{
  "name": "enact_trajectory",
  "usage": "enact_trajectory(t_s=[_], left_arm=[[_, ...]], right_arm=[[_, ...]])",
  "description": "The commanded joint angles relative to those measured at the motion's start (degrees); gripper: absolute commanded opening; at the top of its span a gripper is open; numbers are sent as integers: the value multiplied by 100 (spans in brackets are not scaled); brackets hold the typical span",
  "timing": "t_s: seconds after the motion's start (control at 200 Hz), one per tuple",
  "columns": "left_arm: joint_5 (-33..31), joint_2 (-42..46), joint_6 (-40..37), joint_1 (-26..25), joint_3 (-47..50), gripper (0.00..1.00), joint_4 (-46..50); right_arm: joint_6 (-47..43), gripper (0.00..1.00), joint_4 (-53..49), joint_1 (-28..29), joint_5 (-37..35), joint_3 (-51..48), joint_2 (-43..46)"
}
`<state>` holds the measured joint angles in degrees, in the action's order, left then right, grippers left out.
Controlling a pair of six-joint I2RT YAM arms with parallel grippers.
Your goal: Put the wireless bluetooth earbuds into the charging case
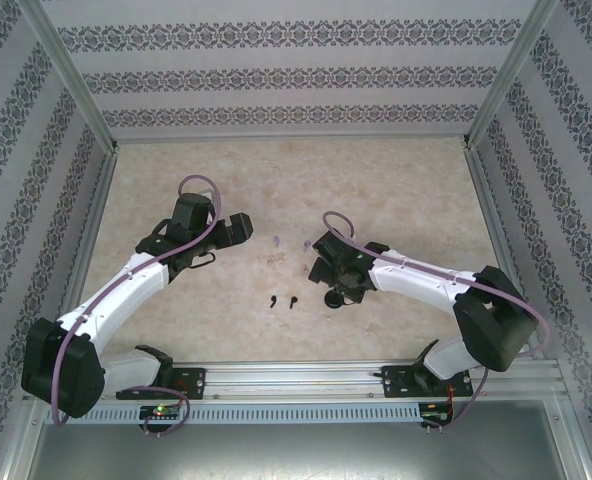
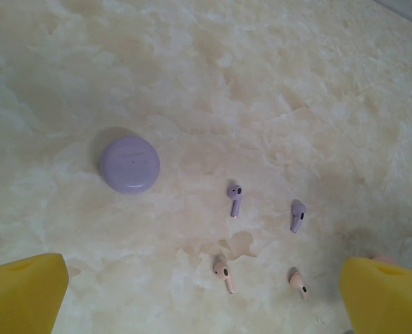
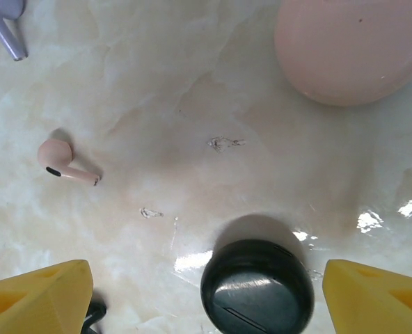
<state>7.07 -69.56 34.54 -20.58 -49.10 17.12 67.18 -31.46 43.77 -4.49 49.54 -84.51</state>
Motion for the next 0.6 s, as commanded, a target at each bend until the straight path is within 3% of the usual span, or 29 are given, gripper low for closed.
enact_trajectory(t_s=[0.0, 0.34, 0.595], left_arm=[[-17, -29, -132, -71, -125, 100, -258], [5, -10, -109, -127, -129, 100, -219], [-27, 93, -114, -144, -128, 100, -168]], right_arm=[[-433, 87, -316, 42, -316, 179, 76], [-829, 87, -25, 18, 2, 293, -567], [-759, 87, 166, 246, 238, 136, -525]])
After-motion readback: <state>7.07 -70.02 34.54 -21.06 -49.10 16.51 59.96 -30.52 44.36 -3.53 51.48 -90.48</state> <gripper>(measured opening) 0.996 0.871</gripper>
